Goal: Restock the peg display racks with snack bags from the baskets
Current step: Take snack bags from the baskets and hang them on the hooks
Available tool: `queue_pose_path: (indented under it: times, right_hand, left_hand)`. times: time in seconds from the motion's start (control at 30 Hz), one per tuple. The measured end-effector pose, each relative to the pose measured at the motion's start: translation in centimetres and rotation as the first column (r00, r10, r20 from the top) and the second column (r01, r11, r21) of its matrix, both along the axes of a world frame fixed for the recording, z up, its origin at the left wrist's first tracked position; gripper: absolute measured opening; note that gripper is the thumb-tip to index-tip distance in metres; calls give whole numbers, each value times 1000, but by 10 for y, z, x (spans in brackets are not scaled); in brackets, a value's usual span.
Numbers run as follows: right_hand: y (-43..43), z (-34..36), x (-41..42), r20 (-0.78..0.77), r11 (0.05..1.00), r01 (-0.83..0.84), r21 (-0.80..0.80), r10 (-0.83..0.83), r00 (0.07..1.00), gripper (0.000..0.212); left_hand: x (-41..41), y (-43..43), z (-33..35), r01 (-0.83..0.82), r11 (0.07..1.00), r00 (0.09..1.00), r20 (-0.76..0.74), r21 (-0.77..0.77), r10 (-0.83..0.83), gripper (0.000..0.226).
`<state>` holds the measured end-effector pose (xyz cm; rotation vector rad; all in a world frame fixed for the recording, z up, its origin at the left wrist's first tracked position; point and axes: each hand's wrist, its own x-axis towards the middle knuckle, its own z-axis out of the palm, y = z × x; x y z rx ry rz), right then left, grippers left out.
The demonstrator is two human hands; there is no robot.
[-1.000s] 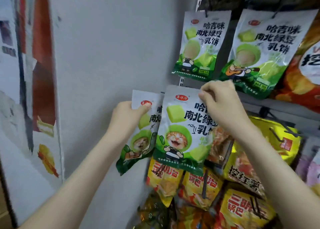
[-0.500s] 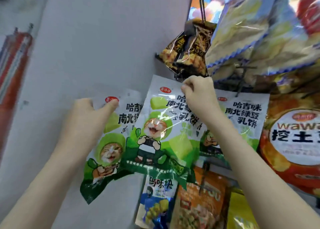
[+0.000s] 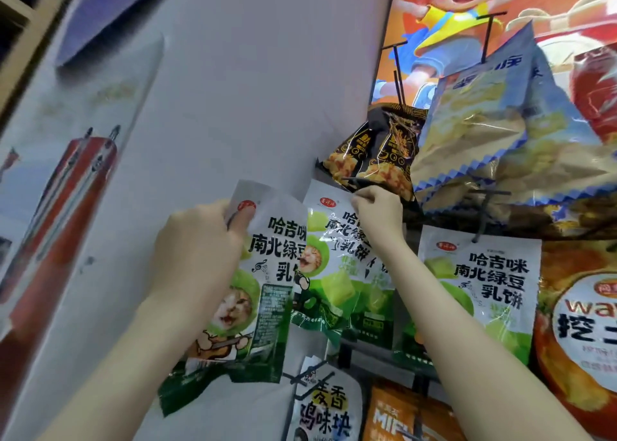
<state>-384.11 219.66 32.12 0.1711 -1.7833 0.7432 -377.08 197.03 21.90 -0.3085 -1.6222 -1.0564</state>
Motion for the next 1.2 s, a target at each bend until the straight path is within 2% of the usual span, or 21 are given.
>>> queue_pose_path:
  times: [0.3, 0.47, 0.67, 0.77, 0.87, 0.97, 1.03, 1.13, 1.2]
  right_hand:
    - [9, 11, 8, 103, 995, -73, -69, 80, 991, 14]
    - [8, 13, 3, 109, 998, -51, -46, 56, 993, 18]
    - [8, 15, -7, 96, 999, 27, -20, -25, 995, 23]
    - [13, 15, -13, 152, 984, 175, 24, -176, 972, 27]
    - [20, 9, -23, 167, 940, 328, 94, -340, 925, 30]
    - [28, 3, -34, 83, 885, 443, 140, -457, 886, 25]
    - [29, -3, -35, 1, 808, 548, 219, -561, 828, 22]
    - [32, -19, -31, -116, 648, 665, 371, -678, 726, 31]
    - [39, -31, -31, -79, 590, 657, 470, -713, 697, 39]
  left_hand:
    - [-27, 8, -10, 178, 984, 980, 92, 23, -179, 47]
    - [-44, 11, -20, 261, 958, 957, 97, 122, -273, 50]
    - [-50, 9, -29, 371, 904, 914, 86, 211, -396, 46]
    - [-48, 8, -32, 394, 892, 902, 95, 222, -422, 44]
    - [-47, 8, -35, 393, 896, 902, 101, 206, -419, 42]
    - [-48, 7, -37, 389, 895, 902, 106, 220, -418, 44]
    - [-47, 7, -38, 397, 888, 897, 109, 231, -429, 45]
    - [-44, 10, -40, 400, 878, 892, 108, 262, -439, 48]
    - [-43, 11, -38, 383, 876, 900, 93, 293, -425, 47]
